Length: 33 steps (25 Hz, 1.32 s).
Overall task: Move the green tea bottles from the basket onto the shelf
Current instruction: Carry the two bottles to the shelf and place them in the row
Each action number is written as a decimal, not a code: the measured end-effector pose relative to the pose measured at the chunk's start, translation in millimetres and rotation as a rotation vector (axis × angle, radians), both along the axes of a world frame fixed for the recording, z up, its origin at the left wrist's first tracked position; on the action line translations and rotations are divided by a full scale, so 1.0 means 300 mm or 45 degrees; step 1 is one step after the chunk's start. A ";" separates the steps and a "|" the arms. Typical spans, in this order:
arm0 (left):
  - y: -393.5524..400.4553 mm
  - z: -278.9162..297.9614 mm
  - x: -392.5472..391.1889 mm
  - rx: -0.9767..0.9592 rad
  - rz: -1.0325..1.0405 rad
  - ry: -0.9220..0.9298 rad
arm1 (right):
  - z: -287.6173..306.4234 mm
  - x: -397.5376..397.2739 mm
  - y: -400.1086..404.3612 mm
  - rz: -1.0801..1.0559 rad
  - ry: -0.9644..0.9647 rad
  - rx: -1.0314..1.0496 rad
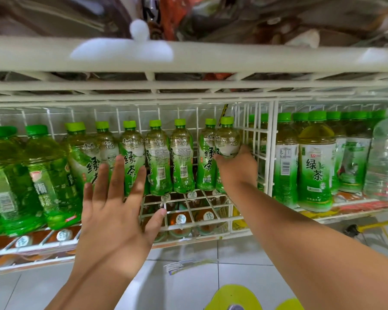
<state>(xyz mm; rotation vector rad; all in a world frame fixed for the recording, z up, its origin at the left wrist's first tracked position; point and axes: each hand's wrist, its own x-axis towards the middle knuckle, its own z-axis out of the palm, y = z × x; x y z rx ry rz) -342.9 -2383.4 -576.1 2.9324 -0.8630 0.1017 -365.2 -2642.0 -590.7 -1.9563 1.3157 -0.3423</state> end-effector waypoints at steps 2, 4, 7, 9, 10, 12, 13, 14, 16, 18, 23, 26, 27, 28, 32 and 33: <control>0.008 0.001 0.001 0.000 0.001 0.014 | 0.029 -0.034 0.007 0.036 -0.010 -0.033; 0.016 -0.001 0.003 0.007 0.002 0.024 | 0.065 -0.077 0.019 0.074 -0.005 -0.076; 0.022 -0.005 0.004 0.007 0.011 0.032 | 0.100 -0.114 0.066 0.290 -0.101 -0.120; 0.025 -0.010 0.001 0.008 0.018 0.028 | 0.112 -0.072 0.083 0.461 -0.120 -0.201; 0.027 -0.013 0.000 0.012 0.015 0.020 | 0.113 -0.033 0.078 0.522 -0.102 -0.242; 0.034 -0.021 0.000 0.013 0.002 0.006 | 0.119 0.053 0.055 0.603 -0.049 -0.291; 0.038 -0.025 -0.001 0.010 -0.004 -0.002 | 0.122 0.089 0.040 0.641 -0.024 -0.306; 0.042 -0.029 -0.003 0.002 -0.010 -0.008 | 0.124 0.117 0.026 0.687 0.004 -0.337; 0.049 -0.033 -0.008 -0.027 -0.015 -0.021 | 0.123 0.158 0.004 0.804 0.100 -0.468; 0.056 -0.036 -0.013 -0.048 -0.021 -0.036 | 0.122 0.190 -0.023 0.929 0.267 -0.612; 0.080 -0.055 -0.014 -0.060 -0.017 -0.055 | 0.097 0.238 -0.078 1.052 0.524 -0.656; 0.087 -0.068 -0.014 -0.061 -0.016 -0.083 | 0.081 0.258 -0.089 1.035 0.516 -0.627; 0.088 -0.071 -0.015 -0.067 -0.015 -0.090 | 0.077 0.262 -0.093 1.013 0.478 -0.597; 0.087 -0.073 -0.018 -0.075 -0.015 -0.094 | 0.073 0.261 -0.098 0.988 0.423 -0.560; 0.081 -0.080 -0.019 -0.068 -0.021 -0.092 | 0.066 0.240 -0.122 1.043 0.305 -0.523; 0.078 -0.082 -0.019 -0.063 -0.023 -0.084 | 0.067 0.237 -0.128 1.079 0.337 -0.532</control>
